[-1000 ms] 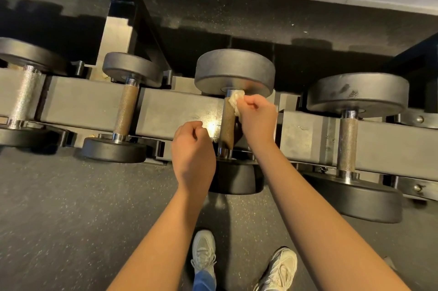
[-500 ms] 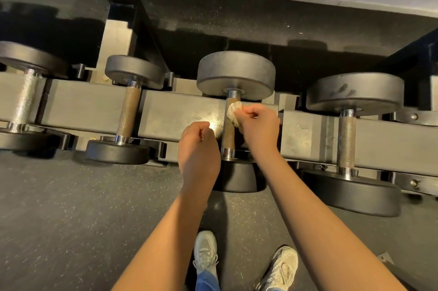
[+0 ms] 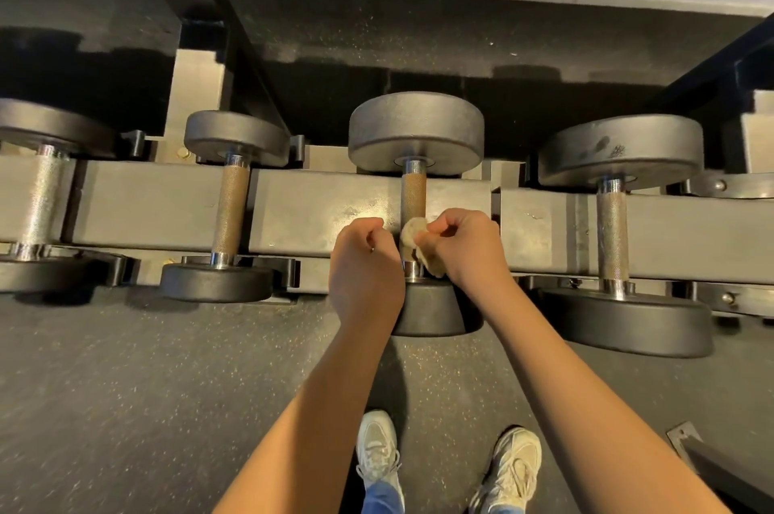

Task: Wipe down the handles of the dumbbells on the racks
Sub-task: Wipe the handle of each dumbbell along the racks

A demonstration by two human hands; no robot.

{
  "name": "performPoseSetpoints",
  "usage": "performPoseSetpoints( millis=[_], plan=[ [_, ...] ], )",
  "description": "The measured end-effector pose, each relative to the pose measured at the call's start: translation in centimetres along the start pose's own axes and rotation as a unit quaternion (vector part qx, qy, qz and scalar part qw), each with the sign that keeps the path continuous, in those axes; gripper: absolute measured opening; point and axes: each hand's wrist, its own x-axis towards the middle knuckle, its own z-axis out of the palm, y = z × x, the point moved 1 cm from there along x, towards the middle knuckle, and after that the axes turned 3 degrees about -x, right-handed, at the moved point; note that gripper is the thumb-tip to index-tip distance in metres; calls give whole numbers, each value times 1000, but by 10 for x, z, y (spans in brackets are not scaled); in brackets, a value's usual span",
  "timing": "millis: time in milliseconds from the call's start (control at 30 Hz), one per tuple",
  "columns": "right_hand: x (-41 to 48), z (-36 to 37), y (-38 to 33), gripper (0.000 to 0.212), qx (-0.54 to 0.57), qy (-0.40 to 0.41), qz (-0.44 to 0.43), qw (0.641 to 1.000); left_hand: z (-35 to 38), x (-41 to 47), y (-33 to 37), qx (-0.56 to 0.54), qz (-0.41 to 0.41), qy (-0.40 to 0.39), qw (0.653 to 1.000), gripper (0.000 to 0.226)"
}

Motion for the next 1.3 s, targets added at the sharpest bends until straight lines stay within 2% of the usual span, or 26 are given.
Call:
performPoseSetpoints(
  millis=[133,233,333,400,533,667,733,800,900,1000,1133,1233,1300],
  plan=[
    [-5,-4,4,18,-49,-66,36,996,0,1,-2,-10,19,-26,999,23],
    [-7,-8,3,2,18,2,37,999,-2,3,-6,-29,12,-56,998,25],
    [-10,-10,-2,9,68,48,5,997,-4,5,-4,-53,35,-127,990,13],
    [-11,-7,-5,13,97,34,-10,995,-5,5,-2,-69,49,-158,984,20],
    [-16,1,-13,19,129,-2,-41,991,-7,10,-2,-95,84,-156,980,16],
    [-22,0,-16,31,173,-41,-23,984,-9,26,5,-81,108,-116,984,23],
    [-28,0,-17,30,128,-5,-36,991,-6,40,12,-55,102,-90,989,18],
    [-35,3,-14,30,47,66,-49,996,-1,56,16,-56,72,-85,992,10],
    [-40,9,-4,40,43,133,7,990,11,72,22,-31,86,-100,991,14],
    [-38,11,-3,41,47,153,16,987,17,75,23,8,106,-112,988,24],
    [-37,13,-1,39,66,159,22,985,4,60,2,-7,136,-186,973,37],
    [-37,14,-2,37,76,164,28,983,0,52,-8,7,158,-184,970,29],
    [-38,13,-3,36,76,167,27,983,5,58,-1,-5,124,-157,980,22]
  ],
)
